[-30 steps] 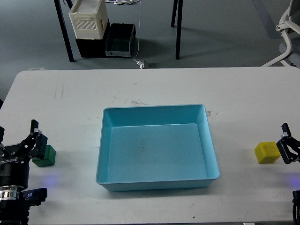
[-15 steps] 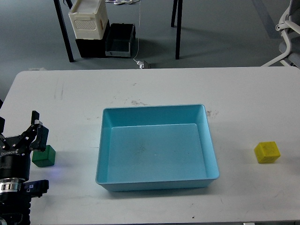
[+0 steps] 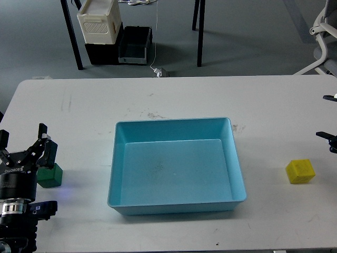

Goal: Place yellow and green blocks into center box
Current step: 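Open the right gripper and lift it away from the yellow cube, then lower the right gripper onto the yellow cube and close it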

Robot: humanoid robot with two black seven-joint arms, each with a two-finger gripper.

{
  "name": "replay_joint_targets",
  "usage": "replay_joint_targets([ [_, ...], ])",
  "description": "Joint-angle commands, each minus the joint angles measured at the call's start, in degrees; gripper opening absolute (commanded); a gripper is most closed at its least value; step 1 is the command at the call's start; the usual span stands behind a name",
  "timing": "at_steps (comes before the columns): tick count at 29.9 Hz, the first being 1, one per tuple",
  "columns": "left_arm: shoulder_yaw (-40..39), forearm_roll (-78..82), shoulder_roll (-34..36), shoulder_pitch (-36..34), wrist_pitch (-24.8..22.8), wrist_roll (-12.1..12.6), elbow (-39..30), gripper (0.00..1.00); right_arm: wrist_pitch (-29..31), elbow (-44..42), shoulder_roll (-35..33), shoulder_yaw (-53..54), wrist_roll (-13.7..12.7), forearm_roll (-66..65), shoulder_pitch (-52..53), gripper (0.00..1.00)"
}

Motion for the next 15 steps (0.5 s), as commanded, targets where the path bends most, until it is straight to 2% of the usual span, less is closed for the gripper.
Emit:
replay_joint_targets([
  [1, 0.2, 0.0, 0.0, 0.0, 0.0, 0.0, 0.1, 1.0, 0.2, 2.9, -4.5, -10.1, 0.0, -2.6, 8.3, 1.0],
  [7, 0.2, 0.0, 0.0, 0.0, 0.0, 0.0, 0.2, 1.0, 1.9, 6.6, -7.5, -28.6, 0.0, -10.6, 23.4, 1.0],
  [15, 0.2, -0.1, 0.0, 0.0, 0.0, -0.1, 0.2, 1.0, 10.6, 8.4, -5.7, -48.0, 0.0, -25.1, 38.2, 1.0],
])
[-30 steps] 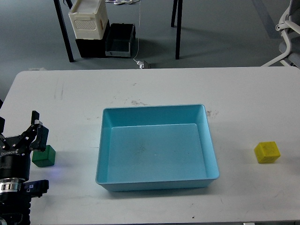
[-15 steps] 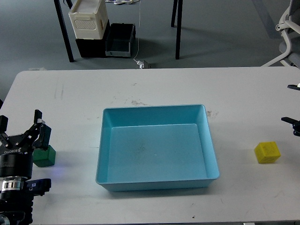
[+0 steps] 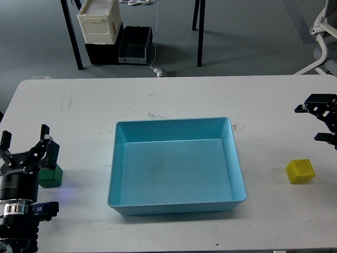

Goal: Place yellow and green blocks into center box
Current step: 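Lower the right gripper onto the yellow cube and close it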

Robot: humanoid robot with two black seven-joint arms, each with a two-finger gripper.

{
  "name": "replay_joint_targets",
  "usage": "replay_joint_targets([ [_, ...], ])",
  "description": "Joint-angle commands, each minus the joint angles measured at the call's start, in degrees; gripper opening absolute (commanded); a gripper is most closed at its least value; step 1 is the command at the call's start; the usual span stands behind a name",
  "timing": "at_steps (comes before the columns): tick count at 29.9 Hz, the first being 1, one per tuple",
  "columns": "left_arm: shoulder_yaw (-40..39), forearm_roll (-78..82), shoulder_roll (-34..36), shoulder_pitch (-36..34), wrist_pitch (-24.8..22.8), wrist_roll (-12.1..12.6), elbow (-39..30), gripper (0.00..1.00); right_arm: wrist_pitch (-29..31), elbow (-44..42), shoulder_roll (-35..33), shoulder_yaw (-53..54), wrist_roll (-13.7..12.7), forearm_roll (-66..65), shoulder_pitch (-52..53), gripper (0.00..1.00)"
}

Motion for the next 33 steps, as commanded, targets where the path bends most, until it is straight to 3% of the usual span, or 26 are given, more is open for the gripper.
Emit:
replay_joint_targets([
  [1, 0.0, 0.0, 0.0, 0.0, 0.0, 0.0, 0.0, 1.0, 4.1, 0.3, 1.8, -8.2, 0.0, -6.0, 6.7, 1.0],
  [6, 0.0, 0.0, 0.0, 0.0, 0.0, 0.0, 0.4, 1.0, 4.9, 0.3, 4.5, -16.1, 0.0, -12.8, 11.5, 1.0],
  [13, -0.1, 0.0, 0.0, 0.0, 0.0, 0.0, 0.5, 1.0, 4.9, 0.1, 7.4, -19.0, 0.0, -21.1, 11.5, 1.0],
  [33, -0.1, 0.0, 0.0, 0.0, 0.0, 0.0, 1.1, 1.0, 4.9, -2.9, 7.7, -22.0, 0.0, -24.9, 8.4, 1.0],
])
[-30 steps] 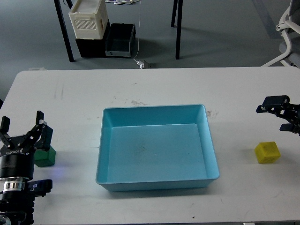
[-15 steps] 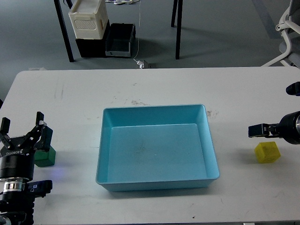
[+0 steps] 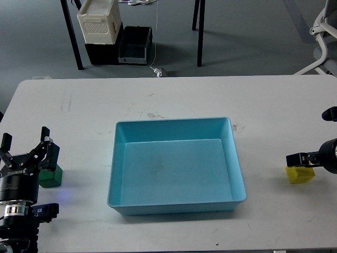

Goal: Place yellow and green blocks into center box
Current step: 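Lower the right gripper onto the yellow cube and close it, then lift the yellow cube with the right gripper and carry it over the tray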

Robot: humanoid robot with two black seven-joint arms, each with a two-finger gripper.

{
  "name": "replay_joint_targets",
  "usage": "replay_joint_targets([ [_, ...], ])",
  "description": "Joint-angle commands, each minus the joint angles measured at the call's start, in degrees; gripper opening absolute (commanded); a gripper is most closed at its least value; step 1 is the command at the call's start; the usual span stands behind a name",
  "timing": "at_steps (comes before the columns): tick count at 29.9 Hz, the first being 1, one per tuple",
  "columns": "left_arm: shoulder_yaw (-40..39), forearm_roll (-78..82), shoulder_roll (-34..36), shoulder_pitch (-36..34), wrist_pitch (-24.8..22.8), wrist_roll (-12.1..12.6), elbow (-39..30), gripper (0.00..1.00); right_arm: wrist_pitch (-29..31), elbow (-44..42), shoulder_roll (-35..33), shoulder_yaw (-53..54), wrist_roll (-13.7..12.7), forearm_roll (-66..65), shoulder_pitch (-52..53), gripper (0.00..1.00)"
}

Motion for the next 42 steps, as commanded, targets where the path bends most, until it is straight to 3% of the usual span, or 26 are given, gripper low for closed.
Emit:
replay_joint_targets([
  [1, 0.1, 0.0, 0.0, 0.0, 0.0, 0.0, 0.5, 1.0, 0.0, -1.3, 0.3, 0.0, 0.0, -0.7, -0.6, 1.0],
  [24, 0.1, 0.0, 0.0, -0.2, 0.0, 0.0, 2.8, 1.0, 0.0, -6.3, 6.4, 0.6, 0.0, -0.6, -3.4, 0.98],
  [27, 0.1, 0.0, 0.0, -0.2, 0.0, 0.0, 2.9, 1.0, 0.0, -6.3, 7.1, 0.6, 0.0, -0.6, -3.6, 0.79],
  [29, 0.1, 0.0, 0.0, -0.2, 0.0, 0.0, 2.9, 1.0, 0.0, -6.3, 7.2, 0.4, 0.0, -0.8, -3.7, 0.52],
  [30, 0.1, 0.0, 0.0, -0.2, 0.0, 0.0, 2.9, 1.0, 0.0, -6.3, 7.2, 0.3, 0.0, -1.0, -3.7, 0.34],
  [31, 0.1, 0.0, 0.0, -0.2, 0.0, 0.0, 2.9, 1.0, 0.0, -6.4, 7.2, 0.4, 0.0, -1.2, -3.8, 0.23],
  [33, 0.1, 0.0, 0.0, -0.2, 0.0, 0.0, 2.9, 1.0, 0.0, -6.4, 7.2, 0.7, 0.0, -1.7, -4.1, 0.18],
  [35, 0.1, 0.0, 0.0, -0.2, 0.0, 0.0, 2.9, 1.0, 0.0, -6.4, 7.2, 1.0, 0.0, -2.0, -4.4, 0.0],
  [42, 0.1, 0.0, 0.0, 0.0, 0.0, 0.0, 2.8, 1.0, 0.0, -5.2, 6.8, 6.0, 0.0, -1.3, -3.4, 0.0],
])
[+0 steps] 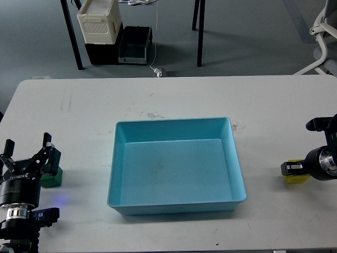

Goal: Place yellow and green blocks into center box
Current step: 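Lift the yellow cube with the right gripper and carry it over the tray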

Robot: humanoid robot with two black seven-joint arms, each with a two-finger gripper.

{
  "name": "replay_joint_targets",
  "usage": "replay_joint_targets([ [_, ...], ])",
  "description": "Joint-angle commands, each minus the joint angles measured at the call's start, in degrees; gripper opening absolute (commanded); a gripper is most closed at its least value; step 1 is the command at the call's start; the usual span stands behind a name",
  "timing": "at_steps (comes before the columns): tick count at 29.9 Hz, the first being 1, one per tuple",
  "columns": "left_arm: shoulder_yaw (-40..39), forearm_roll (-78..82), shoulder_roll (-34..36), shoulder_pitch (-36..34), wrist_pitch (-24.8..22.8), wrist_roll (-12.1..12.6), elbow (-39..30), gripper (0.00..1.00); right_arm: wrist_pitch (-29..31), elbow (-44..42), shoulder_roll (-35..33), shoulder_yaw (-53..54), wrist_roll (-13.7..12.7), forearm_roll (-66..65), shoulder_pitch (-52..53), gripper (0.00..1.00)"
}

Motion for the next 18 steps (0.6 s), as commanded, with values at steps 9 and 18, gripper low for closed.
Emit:
replay_joint_targets([
  [9, 0.0, -0.1, 0.0, 0.3, 0.0, -0.1, -0.1, 1.0, 0.0, 2.5, 2.6, 4.7, 0.0, 3.0, 11.6, 0.0],
  [18, -0.1, -0.1, 0.0, 0.7, 0.0, -0.1, -0.2, 1.0, 0.0, 5.2, 12.2, -2.4, 0.0, 13.1, 26.4, 0.0],
])
